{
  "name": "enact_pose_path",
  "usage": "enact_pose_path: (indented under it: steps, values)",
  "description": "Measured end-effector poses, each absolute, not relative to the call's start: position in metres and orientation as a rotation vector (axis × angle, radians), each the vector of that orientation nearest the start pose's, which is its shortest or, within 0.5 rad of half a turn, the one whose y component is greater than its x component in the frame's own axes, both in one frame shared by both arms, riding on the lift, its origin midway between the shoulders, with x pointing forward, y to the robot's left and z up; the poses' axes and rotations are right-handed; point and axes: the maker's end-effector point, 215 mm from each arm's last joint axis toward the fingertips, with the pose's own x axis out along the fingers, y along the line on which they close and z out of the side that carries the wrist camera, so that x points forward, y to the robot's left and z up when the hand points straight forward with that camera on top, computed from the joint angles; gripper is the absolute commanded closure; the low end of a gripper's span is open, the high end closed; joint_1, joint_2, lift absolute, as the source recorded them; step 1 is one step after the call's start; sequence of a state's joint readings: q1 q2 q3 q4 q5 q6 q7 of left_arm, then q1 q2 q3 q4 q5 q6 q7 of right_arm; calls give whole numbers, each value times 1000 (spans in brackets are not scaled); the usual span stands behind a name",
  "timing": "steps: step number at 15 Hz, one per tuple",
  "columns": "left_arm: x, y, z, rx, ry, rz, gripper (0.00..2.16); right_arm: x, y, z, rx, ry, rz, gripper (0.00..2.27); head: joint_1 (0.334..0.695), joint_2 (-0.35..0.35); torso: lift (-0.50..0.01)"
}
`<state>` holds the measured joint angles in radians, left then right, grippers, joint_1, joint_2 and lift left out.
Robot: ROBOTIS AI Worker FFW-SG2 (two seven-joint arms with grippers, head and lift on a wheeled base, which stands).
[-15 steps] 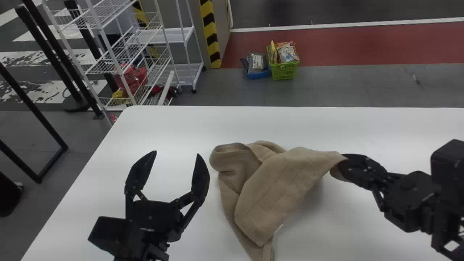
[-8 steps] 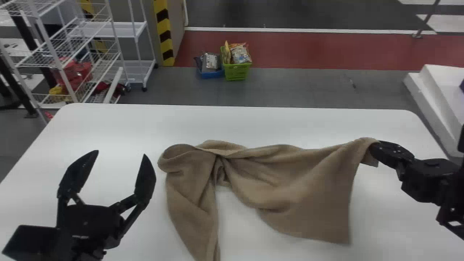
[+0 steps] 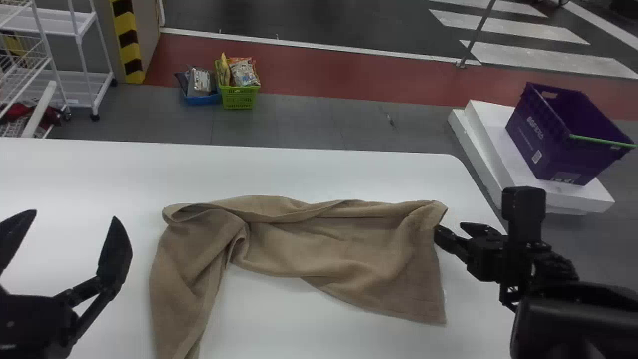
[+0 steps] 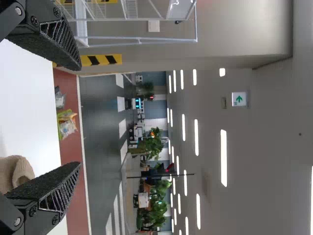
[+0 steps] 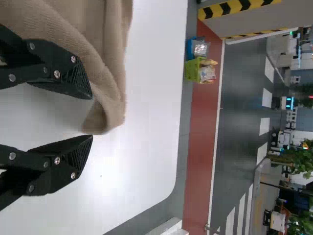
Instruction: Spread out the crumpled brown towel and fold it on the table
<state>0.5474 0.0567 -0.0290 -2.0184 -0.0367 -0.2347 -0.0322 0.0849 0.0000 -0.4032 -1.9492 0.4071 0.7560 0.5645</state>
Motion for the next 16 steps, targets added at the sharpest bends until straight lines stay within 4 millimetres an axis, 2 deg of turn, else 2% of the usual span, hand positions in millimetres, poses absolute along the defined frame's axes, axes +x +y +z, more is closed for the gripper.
enact_pose_path:
  steps: [1, 3, 6, 7, 9, 10, 16]
  values:
    - [426, 206, -304, 69, -133, -93, 144, 483, -420, -415, -159, 584, -66, 100, 695, -256, -127]
    - [426, 208, -306, 72, -130, -90, 144, 461, -416, -407, -174, 584, -35, 215, 695, -258, -127]
    - [428, 209, -306, 73, -129, -89, 144, 408, -386, -405, -160, 623, 18, 292, 695, -243, -127]
    - [428, 209, -307, 73, -128, -88, 144, 392, -374, -410, -140, 651, 43, 407, 695, -234, -127]
    - [429, 209, -308, 72, -124, -89, 144, 369, -360, -424, -107, 713, 74, 454, 695, -215, -127]
    - [429, 208, -309, 71, -121, -91, 144, 364, -355, -430, -92, 734, 94, 508, 695, -211, -127]
    - [430, 207, -313, 72, -112, -90, 144, 346, -333, -454, -57, 799, 151, 508, 695, -186, -127]
